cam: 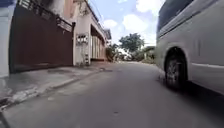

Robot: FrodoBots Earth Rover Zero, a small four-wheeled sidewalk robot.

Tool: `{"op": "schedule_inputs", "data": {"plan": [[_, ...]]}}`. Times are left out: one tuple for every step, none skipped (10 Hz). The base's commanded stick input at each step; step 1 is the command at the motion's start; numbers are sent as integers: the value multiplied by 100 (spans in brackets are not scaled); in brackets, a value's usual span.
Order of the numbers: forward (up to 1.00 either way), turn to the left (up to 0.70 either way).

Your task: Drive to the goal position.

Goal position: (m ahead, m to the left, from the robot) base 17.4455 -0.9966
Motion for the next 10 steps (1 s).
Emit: {"op": "schedule_inputs", "data": {"plan": [[100,0],[100,0],[100,0],[100,0],[100,0],[100,-22],[100,-40],[100,-40],[100,-40],[100,-40]]}}
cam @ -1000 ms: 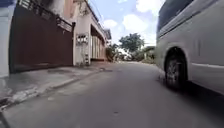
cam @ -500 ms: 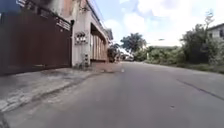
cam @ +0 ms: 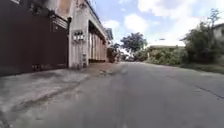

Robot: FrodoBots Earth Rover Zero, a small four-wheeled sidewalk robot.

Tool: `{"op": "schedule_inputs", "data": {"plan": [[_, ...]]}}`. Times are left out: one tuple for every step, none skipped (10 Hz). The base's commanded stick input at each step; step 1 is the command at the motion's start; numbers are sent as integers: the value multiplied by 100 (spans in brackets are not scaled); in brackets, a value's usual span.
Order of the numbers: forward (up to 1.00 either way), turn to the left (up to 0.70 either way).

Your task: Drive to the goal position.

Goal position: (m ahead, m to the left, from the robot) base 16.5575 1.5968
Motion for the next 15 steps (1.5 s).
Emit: {"op": "schedule_inputs", "data": {"plan": [[100,-40],[100,-40],[100,-40],[100,-40],[100,-40],[100,-40],[100,-40],[100,-29],[100,-16],[100,-3],[100,0],[100,0],[100,0],[100,0],[100,0]]}}
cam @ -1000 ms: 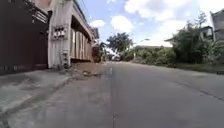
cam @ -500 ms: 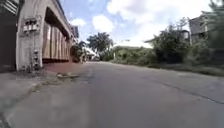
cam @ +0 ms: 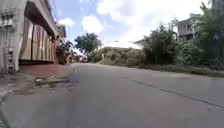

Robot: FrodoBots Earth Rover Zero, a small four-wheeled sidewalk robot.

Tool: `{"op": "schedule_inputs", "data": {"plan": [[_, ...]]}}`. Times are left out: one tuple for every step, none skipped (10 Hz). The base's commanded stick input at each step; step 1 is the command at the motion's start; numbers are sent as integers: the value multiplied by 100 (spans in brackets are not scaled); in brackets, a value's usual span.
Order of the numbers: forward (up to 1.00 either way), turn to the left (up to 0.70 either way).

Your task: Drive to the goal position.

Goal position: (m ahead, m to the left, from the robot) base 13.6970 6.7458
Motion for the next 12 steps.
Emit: {"op": "schedule_inputs", "data": {"plan": [[100,0],[100,0],[100,0],[100,0],[100,0],[100,0],[100,0],[100,0],[100,2],[100,13],[100,25],[100,37]]}}
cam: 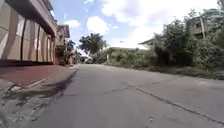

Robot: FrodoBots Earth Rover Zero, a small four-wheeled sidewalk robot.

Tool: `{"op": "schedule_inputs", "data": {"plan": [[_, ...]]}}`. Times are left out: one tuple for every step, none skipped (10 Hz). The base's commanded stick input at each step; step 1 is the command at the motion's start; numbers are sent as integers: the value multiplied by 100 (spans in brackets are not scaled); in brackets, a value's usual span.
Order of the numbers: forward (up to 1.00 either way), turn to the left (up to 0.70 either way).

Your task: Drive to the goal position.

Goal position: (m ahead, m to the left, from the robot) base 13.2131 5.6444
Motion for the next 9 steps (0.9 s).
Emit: {"op": "schedule_inputs", "data": {"plan": [[100,15],[100,0],[100,0],[100,0],[100,0],[100,0],[100,0],[100,0],[100,0]]}}
